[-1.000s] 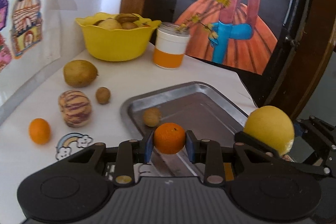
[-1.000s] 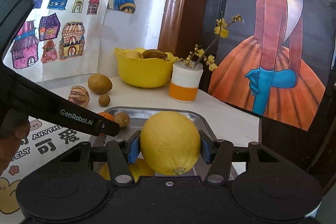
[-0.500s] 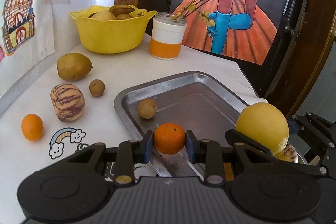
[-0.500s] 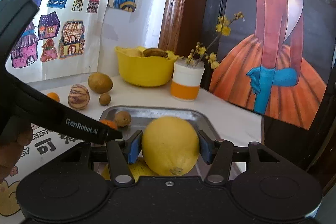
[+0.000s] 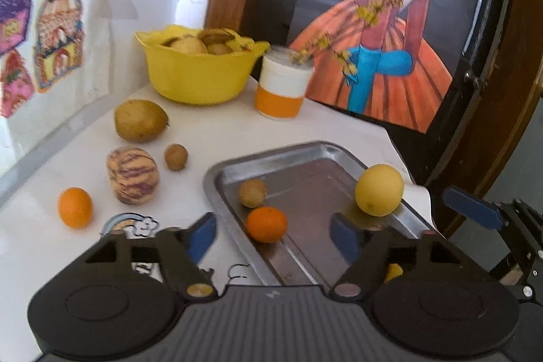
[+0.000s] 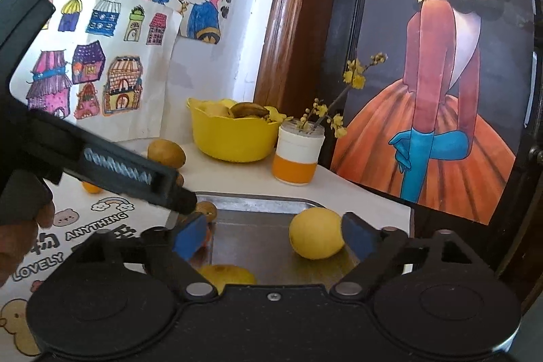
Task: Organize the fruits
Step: 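Lower the orange into the tray and open the left tool while the right tool releases the lemon there, then lift both open tools out of the tray toward the remaining fruits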
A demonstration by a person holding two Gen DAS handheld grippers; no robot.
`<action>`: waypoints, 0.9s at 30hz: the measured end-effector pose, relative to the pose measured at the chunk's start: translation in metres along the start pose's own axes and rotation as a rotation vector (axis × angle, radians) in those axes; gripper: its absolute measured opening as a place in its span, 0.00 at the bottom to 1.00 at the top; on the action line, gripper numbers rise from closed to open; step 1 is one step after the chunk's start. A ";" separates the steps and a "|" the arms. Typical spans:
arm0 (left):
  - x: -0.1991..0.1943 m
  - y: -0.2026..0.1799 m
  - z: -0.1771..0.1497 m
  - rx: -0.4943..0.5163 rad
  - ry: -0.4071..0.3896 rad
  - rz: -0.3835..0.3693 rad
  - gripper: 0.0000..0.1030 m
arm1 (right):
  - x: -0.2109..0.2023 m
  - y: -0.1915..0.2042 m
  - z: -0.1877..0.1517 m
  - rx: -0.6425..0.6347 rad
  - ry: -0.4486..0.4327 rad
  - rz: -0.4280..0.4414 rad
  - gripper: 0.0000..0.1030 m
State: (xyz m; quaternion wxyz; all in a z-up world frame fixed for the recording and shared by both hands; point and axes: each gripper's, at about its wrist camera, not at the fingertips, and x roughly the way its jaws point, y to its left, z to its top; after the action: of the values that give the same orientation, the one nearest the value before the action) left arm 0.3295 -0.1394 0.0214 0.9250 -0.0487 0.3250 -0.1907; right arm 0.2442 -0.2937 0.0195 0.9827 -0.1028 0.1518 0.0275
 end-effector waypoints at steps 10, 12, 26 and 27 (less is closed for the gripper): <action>-0.061 0.022 -0.008 -0.088 -0.106 0.053 0.99 | -0.064 0.016 0.009 0.007 -0.053 -0.032 0.99; -0.079 0.025 -0.012 -0.094 -0.127 0.062 0.99 | -0.086 0.017 0.016 0.003 -0.069 -0.034 0.99; -0.265 0.037 -0.015 -0.045 -0.301 0.139 1.00 | -0.250 -0.015 0.121 0.024 -0.086 0.140 0.99; -0.277 0.038 -0.013 -0.042 -0.306 0.143 1.00 | -0.253 -0.018 0.134 0.042 -0.067 0.163 0.99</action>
State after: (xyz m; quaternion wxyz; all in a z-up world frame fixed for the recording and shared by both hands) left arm 0.1355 0.0026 0.1644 0.9737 -0.0732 0.1867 -0.1079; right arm 0.0435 -0.2891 0.2247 0.9836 -0.0687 0.1274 0.1077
